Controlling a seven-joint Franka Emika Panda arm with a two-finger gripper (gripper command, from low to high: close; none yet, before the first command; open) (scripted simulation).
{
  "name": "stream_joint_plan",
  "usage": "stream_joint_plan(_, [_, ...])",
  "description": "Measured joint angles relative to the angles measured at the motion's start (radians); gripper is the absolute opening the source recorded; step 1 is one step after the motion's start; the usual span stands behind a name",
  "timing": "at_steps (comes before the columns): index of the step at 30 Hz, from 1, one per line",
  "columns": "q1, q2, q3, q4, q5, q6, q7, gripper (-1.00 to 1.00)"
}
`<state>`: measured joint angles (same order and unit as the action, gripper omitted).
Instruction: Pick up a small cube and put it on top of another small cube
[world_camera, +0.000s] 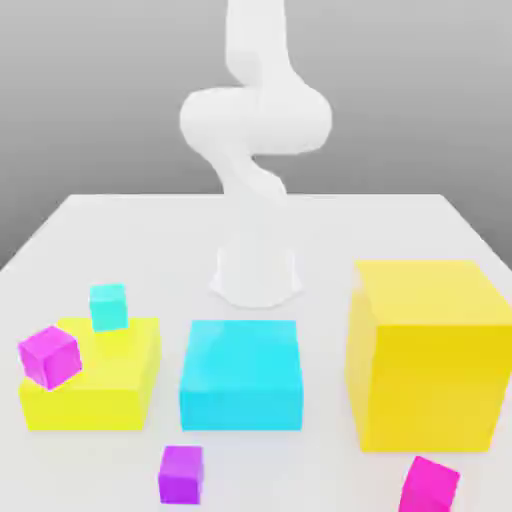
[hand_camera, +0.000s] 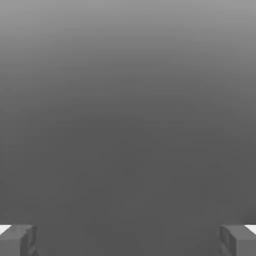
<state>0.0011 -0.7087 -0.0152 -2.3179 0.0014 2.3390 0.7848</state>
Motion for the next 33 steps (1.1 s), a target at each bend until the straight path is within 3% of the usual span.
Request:
stream_joint_plan(18, [-0.020, 0.659, -0.097, -0.129, 0.051, 0.281, -0.139, 0.00])
stream_joint_plan(25, [-0.053, 0.913, -0.104, -0.179, 0.072, 0.389, -0.194, 0.00])
stream_joint_plan(30, [-0.086, 1.094, -0.070, -0.156, 0.110, 0.518, -0.228, 0.00])
stream_joint_plan(31, [-0.094, 1.125, -0.061, -0.149, 0.117, 0.543, -0.234, -1.00])
stream_joint_plan(33, [-0.094, 1.125, -0.061, -0.149, 0.117, 0.543, -0.234, -1.00])
